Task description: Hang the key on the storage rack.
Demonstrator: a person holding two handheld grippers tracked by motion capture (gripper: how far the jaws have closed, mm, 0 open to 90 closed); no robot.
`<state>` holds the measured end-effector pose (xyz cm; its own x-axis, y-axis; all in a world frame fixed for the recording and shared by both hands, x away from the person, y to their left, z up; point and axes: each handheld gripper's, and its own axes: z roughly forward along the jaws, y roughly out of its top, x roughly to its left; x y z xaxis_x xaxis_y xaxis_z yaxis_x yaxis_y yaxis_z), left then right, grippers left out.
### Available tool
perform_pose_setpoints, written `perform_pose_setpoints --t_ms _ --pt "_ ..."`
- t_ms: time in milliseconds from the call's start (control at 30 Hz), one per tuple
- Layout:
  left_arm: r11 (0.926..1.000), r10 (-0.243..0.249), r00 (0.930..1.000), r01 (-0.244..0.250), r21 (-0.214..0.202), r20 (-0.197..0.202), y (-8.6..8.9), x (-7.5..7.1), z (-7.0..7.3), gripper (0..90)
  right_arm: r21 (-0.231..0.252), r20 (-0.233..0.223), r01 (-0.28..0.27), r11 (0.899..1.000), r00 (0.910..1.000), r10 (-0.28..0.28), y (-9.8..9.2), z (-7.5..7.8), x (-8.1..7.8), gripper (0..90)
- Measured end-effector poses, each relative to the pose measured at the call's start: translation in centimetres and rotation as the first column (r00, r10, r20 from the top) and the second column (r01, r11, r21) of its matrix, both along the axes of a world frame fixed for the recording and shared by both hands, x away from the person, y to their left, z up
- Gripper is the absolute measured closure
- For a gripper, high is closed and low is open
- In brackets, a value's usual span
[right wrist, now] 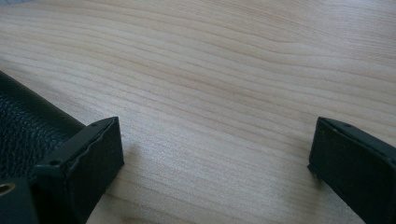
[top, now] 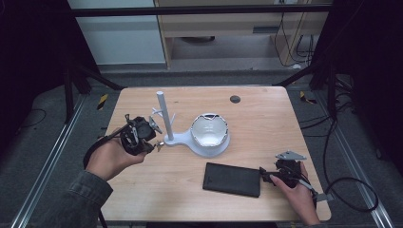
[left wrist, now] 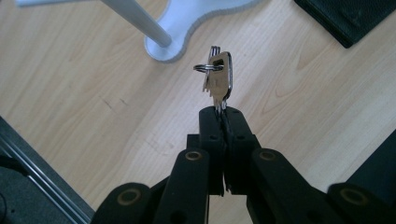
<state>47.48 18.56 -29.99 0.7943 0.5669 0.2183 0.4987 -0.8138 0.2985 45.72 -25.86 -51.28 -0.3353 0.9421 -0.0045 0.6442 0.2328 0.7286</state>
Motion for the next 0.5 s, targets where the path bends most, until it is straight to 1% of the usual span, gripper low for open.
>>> perform_pose_setpoints --t_ms 67,200,367,433,500 --pt "1.0 0.004 1.0 -0.004 0.001 0.007 0.1 0.3 0.5 87.8 0.0 0.0 0.0 1.0 1.0 0.0 0.0 0.0 0.0 3.0" --pt "1.0 0.004 0.9999 -0.004 0.008 0.014 0.2 0.6 1.1 87.8 -0.003 -0.002 -0.003 1.0 1.0 0.003 0.0 0.0 0.0 2.6" --pt "0.9997 0.02 0.9995 -0.02 0.012 0.025 0.5 0.9 1.8 87.8 -0.002 -0.002 -0.004 1.0 1.0 0.004 -0.1 0.0 0.1 2.5" --pt "0.9996 0.03 0.9991 -0.03 0.003 0.032 0.8 1.0 2.1 87.8 -0.002 -0.002 -0.003 1.0 1.0 0.003 -0.1 0.0 0.1 2.4" --pt "0.9994 0.035 0.9987 -0.035 0.003 0.037 1.0 1.0 2.3 87.8 -0.002 -0.002 -0.003 1.0 1.0 0.003 -0.1 0.0 0.1 2.4"
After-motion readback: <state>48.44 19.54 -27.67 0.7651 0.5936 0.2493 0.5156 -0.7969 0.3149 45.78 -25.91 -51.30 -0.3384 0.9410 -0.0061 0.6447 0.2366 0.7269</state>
